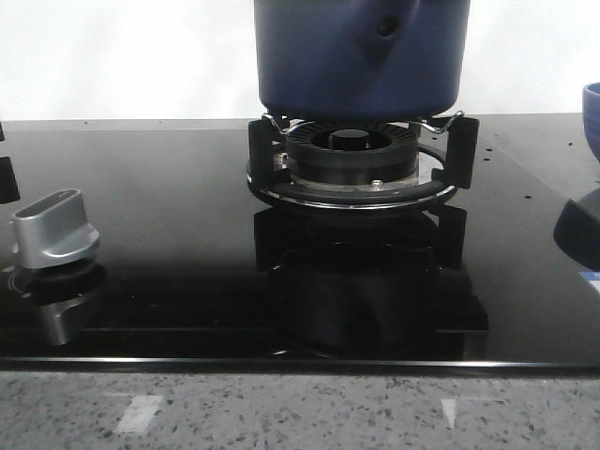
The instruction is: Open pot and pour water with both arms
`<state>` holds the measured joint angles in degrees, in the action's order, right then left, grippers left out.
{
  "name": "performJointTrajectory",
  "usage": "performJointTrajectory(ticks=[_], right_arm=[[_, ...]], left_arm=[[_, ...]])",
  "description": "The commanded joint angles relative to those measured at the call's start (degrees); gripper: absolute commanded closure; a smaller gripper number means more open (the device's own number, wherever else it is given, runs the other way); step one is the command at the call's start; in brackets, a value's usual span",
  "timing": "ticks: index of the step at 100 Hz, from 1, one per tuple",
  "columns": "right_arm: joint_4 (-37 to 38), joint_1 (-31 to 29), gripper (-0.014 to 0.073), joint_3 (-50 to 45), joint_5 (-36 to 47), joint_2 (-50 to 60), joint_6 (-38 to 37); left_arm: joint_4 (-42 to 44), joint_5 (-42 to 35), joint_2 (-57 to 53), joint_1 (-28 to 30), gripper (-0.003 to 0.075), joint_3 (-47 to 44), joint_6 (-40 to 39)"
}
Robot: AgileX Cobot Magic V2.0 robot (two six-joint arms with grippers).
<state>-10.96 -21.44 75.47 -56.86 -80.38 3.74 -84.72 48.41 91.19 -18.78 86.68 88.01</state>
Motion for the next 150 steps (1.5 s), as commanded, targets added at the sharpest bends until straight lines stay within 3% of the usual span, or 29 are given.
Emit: performJointTrajectory(ticks=[1, 43, 150], right_arm=[[-0.04, -0.41, 0.0095, 3.06, 0.63, 3.73, 0.08], [-0.24, -0.41, 0.0095, 3.19, -1.61, 8.76, 0.08], [-0.48, -0.07, 0.0095, 3.08, -0.81, 8.64, 0.08]], left_arm=[[-5.89, -0.27, -1.35, -1.91, 0.0448, 2.24, 1.46], [-11.29, -1.28, 6.41, -4.91, 0.0448, 2.24, 9.63], [-7.52, 1.12, 10.18, -5.93, 0.0448, 2.24, 10.51]])
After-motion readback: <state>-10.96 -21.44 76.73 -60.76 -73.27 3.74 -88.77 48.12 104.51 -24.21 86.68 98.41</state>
